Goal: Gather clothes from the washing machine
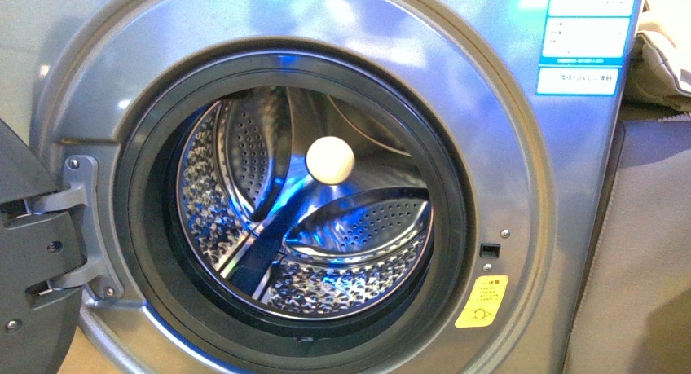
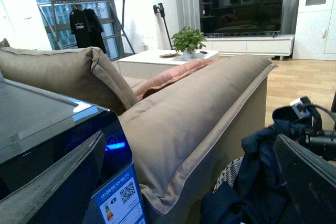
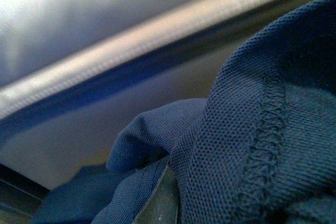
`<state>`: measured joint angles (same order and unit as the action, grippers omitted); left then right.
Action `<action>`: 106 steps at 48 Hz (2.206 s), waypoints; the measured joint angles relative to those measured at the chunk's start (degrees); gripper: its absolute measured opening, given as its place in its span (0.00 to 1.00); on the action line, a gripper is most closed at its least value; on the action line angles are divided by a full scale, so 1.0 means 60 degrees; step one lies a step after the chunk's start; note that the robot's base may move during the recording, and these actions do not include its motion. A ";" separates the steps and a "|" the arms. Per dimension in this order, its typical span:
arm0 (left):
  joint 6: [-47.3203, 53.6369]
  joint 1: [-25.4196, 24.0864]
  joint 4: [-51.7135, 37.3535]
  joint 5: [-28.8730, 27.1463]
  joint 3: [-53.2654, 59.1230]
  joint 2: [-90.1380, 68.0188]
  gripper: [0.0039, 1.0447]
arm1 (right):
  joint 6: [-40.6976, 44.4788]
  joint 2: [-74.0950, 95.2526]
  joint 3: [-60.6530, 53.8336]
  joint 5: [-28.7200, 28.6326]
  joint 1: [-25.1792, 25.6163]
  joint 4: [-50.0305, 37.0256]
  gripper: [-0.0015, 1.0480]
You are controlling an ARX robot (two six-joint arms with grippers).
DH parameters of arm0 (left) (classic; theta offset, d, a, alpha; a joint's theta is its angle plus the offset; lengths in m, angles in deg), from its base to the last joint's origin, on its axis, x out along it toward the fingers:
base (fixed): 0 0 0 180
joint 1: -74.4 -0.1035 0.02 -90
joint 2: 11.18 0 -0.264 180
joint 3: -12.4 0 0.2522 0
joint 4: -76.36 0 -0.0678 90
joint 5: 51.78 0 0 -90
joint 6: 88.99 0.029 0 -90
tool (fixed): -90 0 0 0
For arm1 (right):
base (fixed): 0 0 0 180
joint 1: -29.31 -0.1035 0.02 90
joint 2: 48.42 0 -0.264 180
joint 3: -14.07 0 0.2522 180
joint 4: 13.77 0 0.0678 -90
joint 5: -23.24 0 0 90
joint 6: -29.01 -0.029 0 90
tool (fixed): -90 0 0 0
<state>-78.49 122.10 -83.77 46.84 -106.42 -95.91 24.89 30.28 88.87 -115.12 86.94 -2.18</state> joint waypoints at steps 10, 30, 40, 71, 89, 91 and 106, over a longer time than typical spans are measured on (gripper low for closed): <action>0.0004 0.0000 0.0000 -0.0004 0.0000 0.0000 0.94 | 0.1177 0.0441 -0.1574 0.0543 -0.0138 0.0390 0.19; 0.0000 0.0000 0.0000 -0.0004 -0.0004 0.0000 0.94 | 0.0823 0.0787 -0.3289 0.1166 -0.0514 0.0539 0.94; 0.0000 0.0000 0.0000 -0.0004 -0.0004 0.0000 0.94 | -0.0157 -0.1264 -0.3920 0.0892 -0.0874 -0.0612 0.93; 0.0000 0.0000 0.0000 0.0000 -0.0004 0.0000 0.94 | -0.2040 -0.7395 -0.6324 0.2157 -0.4404 -0.3075 0.91; 0.0004 0.0000 0.0000 -0.0004 -0.0007 0.0000 0.94 | 0.0557 -0.9471 -0.8167 0.5974 -0.7406 -0.1188 0.27; 0.0000 0.0000 0.0000 -0.0004 -0.0007 0.0000 0.94 | 0.0594 -0.9664 -0.8342 0.6171 -0.7621 -0.1195 0.19; 0.0000 0.0000 0.0000 -0.0004 -0.0007 0.0000 0.94 | 0.0663 -1.0724 -0.9231 0.7981 -0.9439 -0.1071 0.02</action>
<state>-78.49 122.10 -83.77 46.82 -106.46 -95.91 28.86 -34.07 33.48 -67.23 30.31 -8.61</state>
